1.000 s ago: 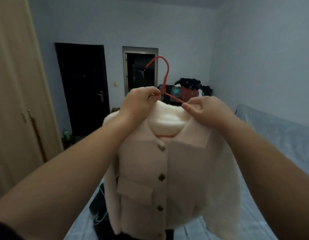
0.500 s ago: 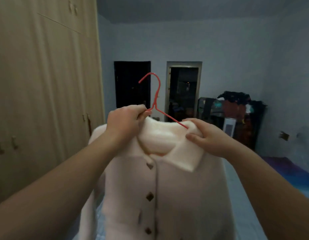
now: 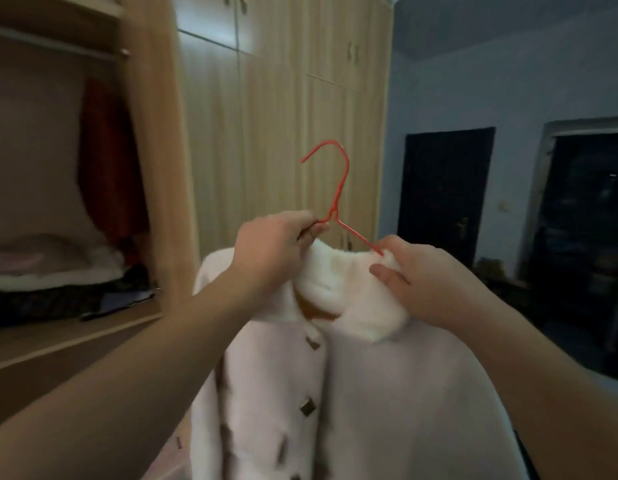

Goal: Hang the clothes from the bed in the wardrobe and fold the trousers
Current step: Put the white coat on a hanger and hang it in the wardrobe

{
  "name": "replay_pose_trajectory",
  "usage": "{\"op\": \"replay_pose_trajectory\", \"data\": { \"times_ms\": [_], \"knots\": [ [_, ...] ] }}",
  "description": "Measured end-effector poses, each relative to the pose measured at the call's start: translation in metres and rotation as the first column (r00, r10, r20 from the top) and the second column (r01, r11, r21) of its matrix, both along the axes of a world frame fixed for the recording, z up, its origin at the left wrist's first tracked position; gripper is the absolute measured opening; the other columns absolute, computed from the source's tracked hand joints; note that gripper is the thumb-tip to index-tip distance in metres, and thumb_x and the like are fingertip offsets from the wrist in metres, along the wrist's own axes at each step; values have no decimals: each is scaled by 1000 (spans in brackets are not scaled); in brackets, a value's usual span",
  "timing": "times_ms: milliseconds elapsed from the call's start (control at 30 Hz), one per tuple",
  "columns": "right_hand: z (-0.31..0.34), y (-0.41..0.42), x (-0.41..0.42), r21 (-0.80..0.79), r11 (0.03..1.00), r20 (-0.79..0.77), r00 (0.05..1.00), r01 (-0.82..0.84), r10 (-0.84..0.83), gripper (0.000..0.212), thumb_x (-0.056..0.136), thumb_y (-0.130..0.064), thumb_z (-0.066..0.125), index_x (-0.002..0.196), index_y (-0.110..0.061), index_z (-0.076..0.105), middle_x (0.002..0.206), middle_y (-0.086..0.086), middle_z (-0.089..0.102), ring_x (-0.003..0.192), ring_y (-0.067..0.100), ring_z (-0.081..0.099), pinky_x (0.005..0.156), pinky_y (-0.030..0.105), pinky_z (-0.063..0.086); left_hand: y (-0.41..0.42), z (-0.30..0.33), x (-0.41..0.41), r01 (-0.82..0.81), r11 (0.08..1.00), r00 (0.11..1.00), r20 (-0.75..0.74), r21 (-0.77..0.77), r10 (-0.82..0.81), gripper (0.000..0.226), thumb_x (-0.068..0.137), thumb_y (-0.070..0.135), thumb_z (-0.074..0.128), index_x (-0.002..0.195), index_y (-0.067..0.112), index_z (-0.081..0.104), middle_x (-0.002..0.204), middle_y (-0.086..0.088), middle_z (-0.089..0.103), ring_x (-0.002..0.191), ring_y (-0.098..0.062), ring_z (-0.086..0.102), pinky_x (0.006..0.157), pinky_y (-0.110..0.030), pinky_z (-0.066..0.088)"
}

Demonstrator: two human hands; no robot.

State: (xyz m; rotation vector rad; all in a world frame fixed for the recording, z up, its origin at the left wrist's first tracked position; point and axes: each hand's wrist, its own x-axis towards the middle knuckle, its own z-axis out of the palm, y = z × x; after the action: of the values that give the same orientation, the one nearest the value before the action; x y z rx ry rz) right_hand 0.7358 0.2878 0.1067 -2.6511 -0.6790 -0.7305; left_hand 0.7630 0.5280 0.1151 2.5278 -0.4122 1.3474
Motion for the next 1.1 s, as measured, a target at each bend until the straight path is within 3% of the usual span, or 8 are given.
{"op": "replay_pose_trajectory", "data": {
  "times_ms": [233, 367, 533, 600, 667, 767, 900, 1100],
  "knots": [
    [3, 156, 43, 121, 966, 132, 968, -230, 214, 30, 97, -44, 54, 118, -25, 63, 95, 9, 73, 92, 35, 67, 69, 36, 46, 180, -1, -12, -159, 987, 980, -122, 8, 158, 35, 91, 63, 56, 93, 32, 71, 82, 12, 63, 81, -13, 60, 68, -34, 46],
    [7, 255, 67, 141, 949, 180, 950, -284, 257, 26, 97, -43, 54, 114, -26, 64, 91, 10, 73, 89, 37, 67, 66, 37, 48, 292, -8, -10, -242, 965, 949, -183, 97, 256, 34, 96, 60, 47, 114, 36, 63, 104, 13, 64, 97, -17, 64, 78, -37, 51],
    [22, 373, 104, 14, 920, -79, 917, -391, 390, 26, 99, -45, 52, 116, -29, 64, 100, 1, 72, 94, 23, 66, 79, 35, 52, 398, -4, 4, -358, 921, 920, -111, 153, 376, 45, 97, 55, 29, 109, 28, 63, 97, 3, 60, 88, -24, 64, 67, -41, 52],
    [22, 411, 117, -30, 899, -155, 890, -438, 428, 21, 100, -44, 51, 104, -27, 63, 96, -3, 69, 92, 20, 65, 81, 36, 51, 431, 2, 10, -371, 913, 919, -76, 172, 388, 53, 93, 58, 22, 106, 28, 64, 95, 3, 59, 88, -24, 63, 64, -41, 52],
    [17, 448, 127, -4, 879, -197, 862, -477, 467, 20, 101, -43, 50, 89, -28, 58, 87, -7, 67, 84, 17, 64, 76, 36, 51, 463, 7, 18, -388, 907, 916, -41, 164, 399, 55, 91, 58, 21, 107, 29, 66, 95, 4, 59, 91, -22, 62, 61, -38, 51],
    [11, 499, 140, 90, 847, -209, 822, -523, 530, 23, 101, -45, 48, 95, -32, 65, 84, -7, 72, 80, 7, 66, 76, 36, 54, 508, 10, 31, -411, 903, 909, -22, 125, 417, 54, 92, 59, 25, 109, 33, 69, 100, 7, 62, 97, -20, 61, 63, -38, 52],
    [17, 556, 165, 191, 795, -104, 794, -575, 599, 34, 92, -52, 42, 90, -26, 64, 76, -2, 69, 72, 11, 65, 70, 44, 53, 563, 17, 51, -443, 891, 896, 0, 98, 445, 52, 93, 59, 28, 111, 34, 70, 104, 8, 64, 99, -19, 61, 66, -33, 48],
    [45, 632, 227, 242, 822, 133, 857, -516, 499, 17, 99, -46, 46, 104, -41, 62, 84, -8, 69, 78, 15, 64, 72, 38, 55, 628, 51, 97, -554, 824, 831, 22, 117, 555, 38, 97, 52, 46, 126, 35, 64, 119, 8, 66, 110, -20, 59, 89, -38, 42]
  ]
}}
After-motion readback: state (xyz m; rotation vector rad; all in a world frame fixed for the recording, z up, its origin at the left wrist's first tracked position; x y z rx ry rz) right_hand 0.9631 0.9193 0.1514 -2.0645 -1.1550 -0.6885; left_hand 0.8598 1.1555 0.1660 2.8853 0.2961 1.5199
